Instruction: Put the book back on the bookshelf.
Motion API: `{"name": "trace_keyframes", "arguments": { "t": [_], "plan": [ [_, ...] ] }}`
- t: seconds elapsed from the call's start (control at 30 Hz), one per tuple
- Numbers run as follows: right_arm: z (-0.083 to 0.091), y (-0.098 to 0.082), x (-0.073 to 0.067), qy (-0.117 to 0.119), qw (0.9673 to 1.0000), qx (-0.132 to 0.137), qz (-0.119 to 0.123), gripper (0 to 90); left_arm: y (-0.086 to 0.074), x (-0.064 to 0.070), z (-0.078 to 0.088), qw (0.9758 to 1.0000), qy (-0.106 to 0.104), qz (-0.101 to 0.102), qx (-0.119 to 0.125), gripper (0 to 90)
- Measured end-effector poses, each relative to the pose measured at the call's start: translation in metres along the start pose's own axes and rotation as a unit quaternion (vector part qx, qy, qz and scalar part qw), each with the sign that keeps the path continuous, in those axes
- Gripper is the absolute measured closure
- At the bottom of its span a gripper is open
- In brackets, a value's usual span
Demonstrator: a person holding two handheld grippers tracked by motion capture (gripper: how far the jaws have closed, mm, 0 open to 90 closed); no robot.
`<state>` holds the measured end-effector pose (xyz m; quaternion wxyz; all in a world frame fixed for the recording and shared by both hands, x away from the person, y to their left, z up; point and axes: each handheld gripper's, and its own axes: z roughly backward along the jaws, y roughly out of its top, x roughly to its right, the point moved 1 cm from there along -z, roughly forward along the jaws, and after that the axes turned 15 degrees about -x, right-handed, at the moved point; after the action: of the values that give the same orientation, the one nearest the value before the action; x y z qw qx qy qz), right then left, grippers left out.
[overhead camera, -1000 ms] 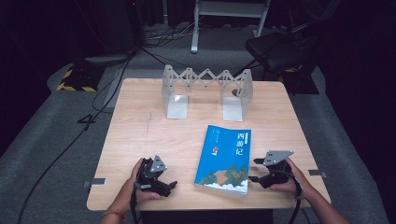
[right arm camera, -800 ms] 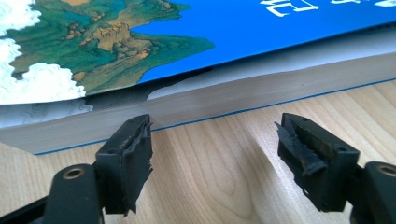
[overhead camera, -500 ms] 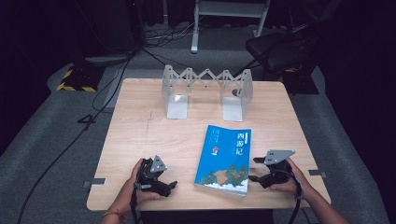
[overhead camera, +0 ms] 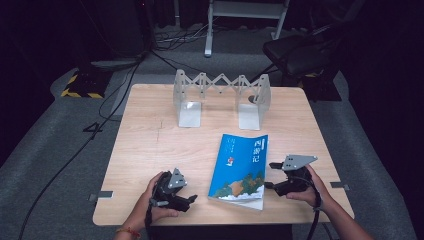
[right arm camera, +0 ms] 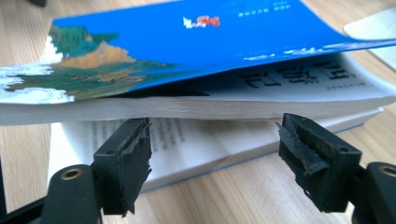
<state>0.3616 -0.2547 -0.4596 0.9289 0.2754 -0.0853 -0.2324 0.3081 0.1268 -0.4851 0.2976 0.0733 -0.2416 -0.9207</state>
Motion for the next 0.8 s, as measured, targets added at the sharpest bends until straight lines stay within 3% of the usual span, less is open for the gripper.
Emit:
{"name": "trace_keyframes", "arguments": {
  "t": [0.07,0.17,0.23,0.3,0.33,0.43,0.6,0.73,0.8],
  "plan": [
    [0.001,0.003,0.000,-0.003,1.0000,0.005,-0.005,25.3,0.011,0.013,0.002,0.9997,-0.008,-0.019,0.008,17.9],
    [0.004,0.011,-0.001,-0.004,0.9998,0.011,-0.014,25.6,0.035,0.045,-0.003,0.9970,-0.026,-0.072,0.013,19.7],
    [0.005,0.016,-0.002,-0.005,0.9996,0.018,-0.020,25.5,0.048,0.060,-0.010,0.9956,-0.033,-0.087,0.006,19.7],
    [0.005,0.021,-0.002,-0.006,0.9994,0.022,-0.028,24.9,0.059,0.071,-0.018,0.9951,-0.025,-0.095,-0.011,20.2],
    [0.005,0.024,-0.002,-0.009,0.9993,0.023,-0.028,24.9,0.063,0.075,-0.021,0.9947,-0.026,-0.099,-0.007,20.2],
    [0.005,0.030,-0.002,-0.012,0.9993,0.026,-0.026,24.4,0.073,0.080,-0.029,0.9956,-0.037,-0.086,-0.002,22.2],
    [0.001,0.040,-0.001,-0.008,0.9993,0.031,-0.021,22.8,0.087,0.086,-0.042,0.9981,-0.007,-0.056,0.025,22.2],
    [-0.001,0.044,0.000,-0.004,0.9990,0.037,-0.024,21.3,0.091,0.089,-0.046,0.9971,0.022,-0.041,0.060,32.3],
    [-0.002,0.044,0.000,-0.005,0.9991,0.035,-0.022,20.9,0.090,0.088,-0.047,0.9960,0.042,-0.032,0.072,45.3]
  ]
}}
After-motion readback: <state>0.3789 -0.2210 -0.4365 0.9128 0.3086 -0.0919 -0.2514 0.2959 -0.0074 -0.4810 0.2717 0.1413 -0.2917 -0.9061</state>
